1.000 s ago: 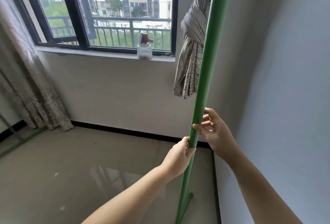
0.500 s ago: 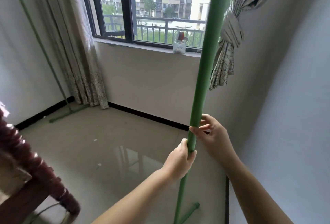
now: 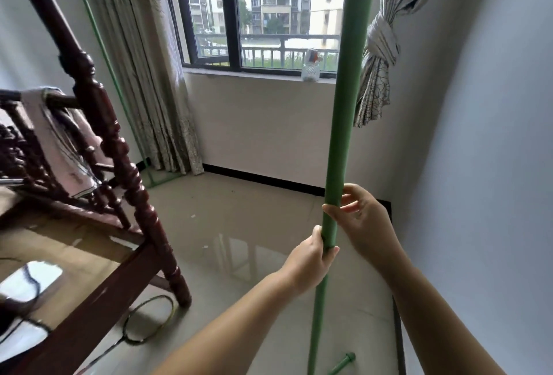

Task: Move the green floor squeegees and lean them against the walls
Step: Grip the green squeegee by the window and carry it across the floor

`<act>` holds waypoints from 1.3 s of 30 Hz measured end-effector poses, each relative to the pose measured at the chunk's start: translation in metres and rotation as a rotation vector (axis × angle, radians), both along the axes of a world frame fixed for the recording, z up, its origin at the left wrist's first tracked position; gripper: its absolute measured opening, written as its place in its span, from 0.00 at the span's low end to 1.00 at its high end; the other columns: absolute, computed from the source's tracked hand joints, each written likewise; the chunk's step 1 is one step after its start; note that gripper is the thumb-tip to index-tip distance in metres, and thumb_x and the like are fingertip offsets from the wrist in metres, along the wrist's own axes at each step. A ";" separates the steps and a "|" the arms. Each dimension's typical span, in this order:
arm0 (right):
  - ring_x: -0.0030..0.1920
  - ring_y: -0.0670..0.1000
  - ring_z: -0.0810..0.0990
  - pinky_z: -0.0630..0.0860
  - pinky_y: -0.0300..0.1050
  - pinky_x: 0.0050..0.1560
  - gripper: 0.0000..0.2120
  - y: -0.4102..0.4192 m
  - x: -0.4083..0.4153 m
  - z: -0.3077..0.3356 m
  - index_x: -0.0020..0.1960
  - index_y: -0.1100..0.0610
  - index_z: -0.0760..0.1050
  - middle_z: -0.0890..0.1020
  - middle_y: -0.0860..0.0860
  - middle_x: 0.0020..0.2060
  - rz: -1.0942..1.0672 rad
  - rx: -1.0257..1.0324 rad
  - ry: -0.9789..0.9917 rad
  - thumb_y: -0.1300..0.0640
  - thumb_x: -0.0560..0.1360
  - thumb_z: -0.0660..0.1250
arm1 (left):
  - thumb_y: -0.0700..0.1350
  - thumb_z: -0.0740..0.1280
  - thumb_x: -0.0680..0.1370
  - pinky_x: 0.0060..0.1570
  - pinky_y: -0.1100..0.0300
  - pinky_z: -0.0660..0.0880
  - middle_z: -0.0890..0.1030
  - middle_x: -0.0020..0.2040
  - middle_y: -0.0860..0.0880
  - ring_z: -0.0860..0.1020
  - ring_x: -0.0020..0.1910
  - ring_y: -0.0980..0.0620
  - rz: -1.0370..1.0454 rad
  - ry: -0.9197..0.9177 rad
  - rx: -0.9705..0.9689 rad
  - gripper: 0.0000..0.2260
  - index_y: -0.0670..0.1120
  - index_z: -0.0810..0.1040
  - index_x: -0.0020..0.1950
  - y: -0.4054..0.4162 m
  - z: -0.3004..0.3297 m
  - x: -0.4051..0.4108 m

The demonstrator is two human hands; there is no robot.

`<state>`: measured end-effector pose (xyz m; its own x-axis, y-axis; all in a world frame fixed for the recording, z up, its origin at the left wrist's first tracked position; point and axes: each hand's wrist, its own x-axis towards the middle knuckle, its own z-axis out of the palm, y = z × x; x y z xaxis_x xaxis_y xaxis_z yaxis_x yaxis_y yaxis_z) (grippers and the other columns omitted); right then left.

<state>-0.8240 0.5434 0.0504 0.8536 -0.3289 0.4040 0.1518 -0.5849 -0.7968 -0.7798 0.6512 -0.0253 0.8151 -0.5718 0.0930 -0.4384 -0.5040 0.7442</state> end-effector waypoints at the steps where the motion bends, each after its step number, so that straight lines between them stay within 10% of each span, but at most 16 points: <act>1: 0.38 0.40 0.79 0.76 0.43 0.44 0.09 0.021 -0.018 -0.002 0.46 0.47 0.74 0.80 0.43 0.37 -0.009 0.009 -0.002 0.53 0.67 0.71 | 0.49 0.59 0.78 0.47 0.46 0.73 0.74 0.44 0.43 0.75 0.46 0.38 -0.018 0.012 0.014 0.13 0.41 0.65 0.57 0.022 0.000 -0.017; 26: 0.41 0.42 0.78 0.72 0.31 0.38 0.14 0.284 -0.465 -0.010 0.53 0.56 0.72 0.79 0.50 0.44 -0.037 -0.126 -0.008 0.53 0.70 0.68 | 0.44 0.58 0.79 0.55 0.59 0.74 0.74 0.61 0.40 0.76 0.58 0.45 -0.225 0.263 -0.007 0.20 0.46 0.58 0.70 0.286 0.005 -0.450; 39: 0.38 0.39 0.76 0.73 0.28 0.33 0.16 0.451 -0.664 -0.014 0.54 0.55 0.71 0.78 0.47 0.43 -0.115 -0.146 -0.037 0.51 0.69 0.69 | 0.47 0.59 0.78 0.59 0.49 0.77 0.76 0.60 0.43 0.77 0.58 0.47 -0.287 0.172 0.011 0.21 0.50 0.59 0.70 0.446 -0.008 -0.637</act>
<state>-1.4880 0.9944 0.0366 0.7975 -0.3587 0.4851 0.1052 -0.7090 -0.6973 -1.4169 1.0976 -0.0335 0.6241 -0.7803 -0.0396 -0.4322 -0.3870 0.8145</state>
